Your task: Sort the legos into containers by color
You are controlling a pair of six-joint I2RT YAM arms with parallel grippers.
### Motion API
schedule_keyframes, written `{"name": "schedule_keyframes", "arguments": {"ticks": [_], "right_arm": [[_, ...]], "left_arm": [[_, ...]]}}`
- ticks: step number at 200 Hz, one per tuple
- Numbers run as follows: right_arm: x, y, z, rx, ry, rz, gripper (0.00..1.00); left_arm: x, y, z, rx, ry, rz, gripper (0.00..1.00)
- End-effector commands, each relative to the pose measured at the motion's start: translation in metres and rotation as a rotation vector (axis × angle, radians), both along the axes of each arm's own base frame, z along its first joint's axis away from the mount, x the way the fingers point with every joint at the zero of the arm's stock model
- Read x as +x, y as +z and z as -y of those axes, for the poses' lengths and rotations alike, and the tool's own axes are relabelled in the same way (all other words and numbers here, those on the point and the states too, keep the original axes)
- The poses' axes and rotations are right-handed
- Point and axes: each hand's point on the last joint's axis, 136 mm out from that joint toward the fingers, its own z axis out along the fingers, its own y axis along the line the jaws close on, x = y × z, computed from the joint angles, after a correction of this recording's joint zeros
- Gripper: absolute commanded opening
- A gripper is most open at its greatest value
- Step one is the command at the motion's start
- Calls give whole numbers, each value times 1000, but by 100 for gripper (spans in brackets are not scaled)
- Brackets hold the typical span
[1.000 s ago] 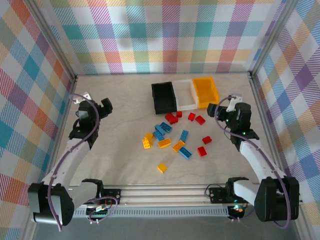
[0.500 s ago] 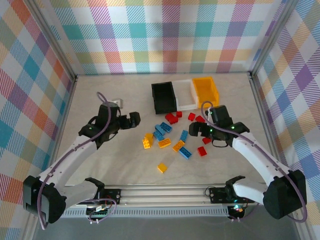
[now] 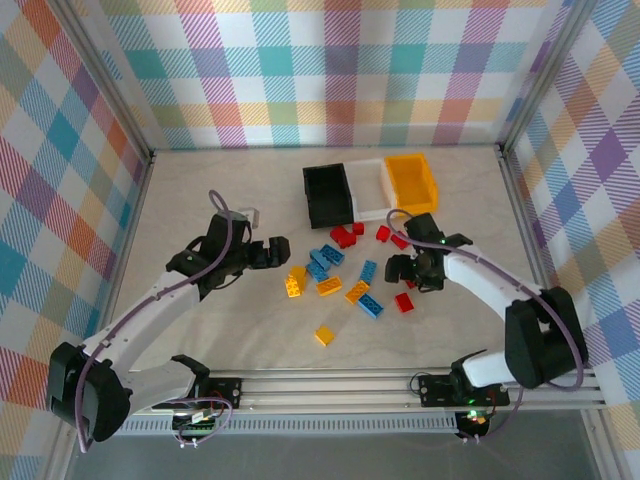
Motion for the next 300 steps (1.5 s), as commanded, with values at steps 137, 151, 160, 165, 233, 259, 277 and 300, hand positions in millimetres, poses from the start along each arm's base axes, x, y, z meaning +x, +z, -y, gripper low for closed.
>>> {"name": "schedule_keyframes", "arguments": {"ticks": [137, 151, 160, 165, 233, 259, 277, 300], "right_arm": [[78, -21, -7, 1, 143, 9, 85], [80, -22, -9, 3, 153, 9, 85], [82, -22, -11, 8, 158, 13, 85], [83, -23, -11, 11, 163, 13, 85], [95, -24, -14, 0, 173, 25, 83], [107, -20, -9, -46, 181, 61, 83], [117, -21, -5, -85, 178, 68, 83], [126, -23, -5, -105, 187, 69, 83]], "left_arm": [[4, -14, 11, 12, -35, -54, 100], [4, -13, 11, 9, -32, -55, 100], [3, -13, 11, 9, -30, -57, 100], [3, -12, 11, 7, -29, -55, 100], [2, -11, 7, 26, -20, -52, 100], [2, -12, 7, 19, -20, -56, 100], [1, -14, 7, 16, -17, -60, 100], [0, -14, 7, 15, -14, -64, 100]]}}
